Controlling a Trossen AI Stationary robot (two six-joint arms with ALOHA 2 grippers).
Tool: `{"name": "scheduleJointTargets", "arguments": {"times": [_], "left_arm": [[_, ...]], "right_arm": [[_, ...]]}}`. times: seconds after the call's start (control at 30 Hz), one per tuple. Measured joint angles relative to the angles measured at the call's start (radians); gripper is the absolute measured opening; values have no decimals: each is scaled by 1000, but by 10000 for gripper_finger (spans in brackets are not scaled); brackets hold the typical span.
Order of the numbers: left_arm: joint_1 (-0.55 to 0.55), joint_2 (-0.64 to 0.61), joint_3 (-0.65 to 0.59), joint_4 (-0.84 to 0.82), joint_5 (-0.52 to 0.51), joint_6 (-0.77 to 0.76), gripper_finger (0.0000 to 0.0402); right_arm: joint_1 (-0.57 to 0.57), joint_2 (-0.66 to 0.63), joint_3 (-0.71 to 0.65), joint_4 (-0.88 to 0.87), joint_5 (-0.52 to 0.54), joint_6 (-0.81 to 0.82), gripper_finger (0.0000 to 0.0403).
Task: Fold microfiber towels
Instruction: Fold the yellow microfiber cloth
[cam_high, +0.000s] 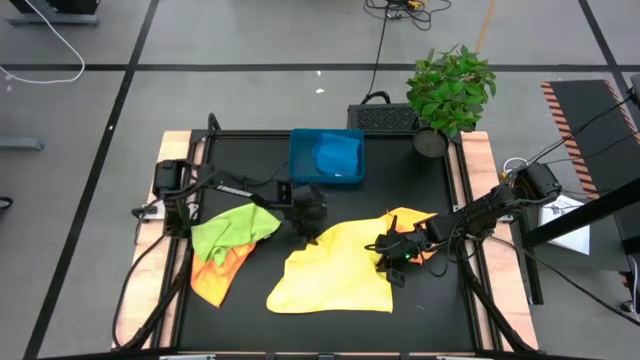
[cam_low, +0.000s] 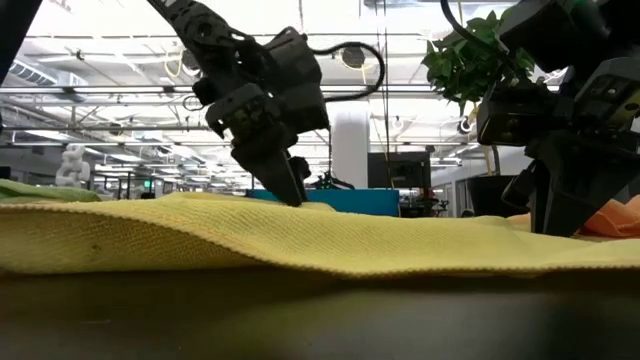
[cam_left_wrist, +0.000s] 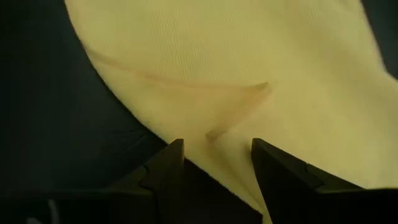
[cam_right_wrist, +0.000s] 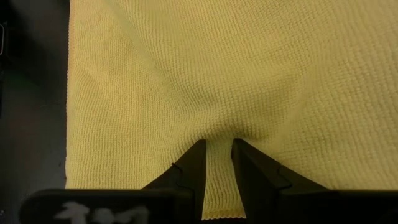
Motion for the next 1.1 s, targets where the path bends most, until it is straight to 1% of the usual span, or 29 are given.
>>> {"name": "scheduleJointTargets", "arguments": {"times": [0.1, 0.13, 0.23, 0.3, 0.37, 0.53, 0.63, 0.7, 0.97, 1.1], "left_arm": [[19, 0, 0, 6, 82, -19, 191], [23, 0, 0, 6, 92, -24, 191], [16, 0, 0, -6, 81, -21, 190], [-3, 0, 0, -3, 79, 0, 180], [-25, 0, 0, -3, 79, 19, 156], [-51, 0, 0, -34, 77, 29, 76], [-67, 0, 0, -36, 73, 67, 30], [-78, 0, 0, -36, 71, 88, 9], [-121, -19, 62, -89, -54, 116, 4], [-164, -98, 72, -139, -167, 151, 3]], "right_arm": [[0, 0, 0, 2, 0, 4, 75], [0, 0, 0, 2, 0, 7, 75], [0, 0, 0, 3, 0, 7, 75], [0, 0, 0, 4, 0, 7, 75], [0, 0, 0, 4, 0, 7, 75], [0, 0, 0, 5, 0, 11, 75], [0, 0, 0, 5, 0, 12, 75], [0, 0, 0, 5, 0, 12, 75], [1, 0, 0, 5, 17, -16, 75], [3, 0, 0, 5, 9, -11, 75]]}}
